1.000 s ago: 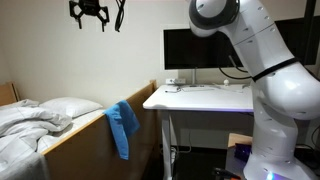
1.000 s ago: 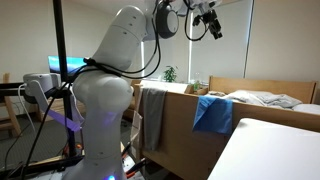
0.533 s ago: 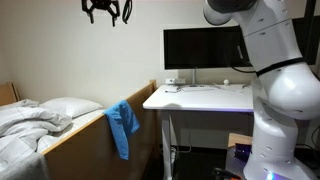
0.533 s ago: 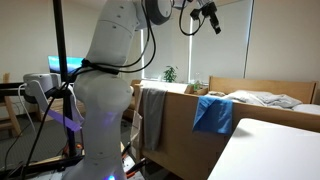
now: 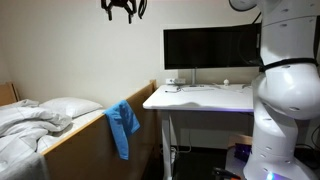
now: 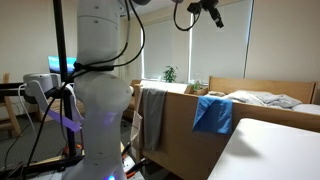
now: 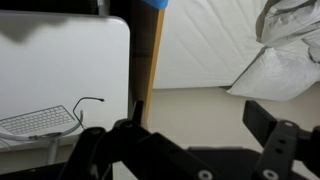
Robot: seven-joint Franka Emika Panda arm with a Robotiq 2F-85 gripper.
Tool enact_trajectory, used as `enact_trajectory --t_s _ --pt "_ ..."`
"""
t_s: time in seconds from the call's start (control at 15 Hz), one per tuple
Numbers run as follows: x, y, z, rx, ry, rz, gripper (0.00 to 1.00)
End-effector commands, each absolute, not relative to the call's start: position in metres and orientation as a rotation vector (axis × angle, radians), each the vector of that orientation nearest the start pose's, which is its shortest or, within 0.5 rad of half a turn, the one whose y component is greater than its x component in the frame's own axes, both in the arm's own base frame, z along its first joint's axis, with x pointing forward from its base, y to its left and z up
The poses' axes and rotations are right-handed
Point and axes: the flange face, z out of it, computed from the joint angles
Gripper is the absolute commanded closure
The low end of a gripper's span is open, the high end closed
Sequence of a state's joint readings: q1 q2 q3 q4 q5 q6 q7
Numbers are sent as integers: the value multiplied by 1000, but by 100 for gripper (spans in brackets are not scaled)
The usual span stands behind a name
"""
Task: Put the blue cloth on the edge of the bed
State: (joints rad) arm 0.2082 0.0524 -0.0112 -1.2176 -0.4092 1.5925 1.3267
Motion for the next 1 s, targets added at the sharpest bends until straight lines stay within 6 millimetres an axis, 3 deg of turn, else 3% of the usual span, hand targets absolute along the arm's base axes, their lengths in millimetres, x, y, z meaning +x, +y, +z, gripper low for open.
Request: enact_trajectory --t_s 0.0,0.27,0.73,0.8,0.93 --pt "517 43 754 -2501 1861 -812 0" --pt "490 18 726 -2444 1932 -726 0" --pt "449 -3 657 -2307 1787 -487 0" --pt "472 1 677 -2334 1846 -504 0" --pt "461 -3 661 -2320 1829 -483 0"
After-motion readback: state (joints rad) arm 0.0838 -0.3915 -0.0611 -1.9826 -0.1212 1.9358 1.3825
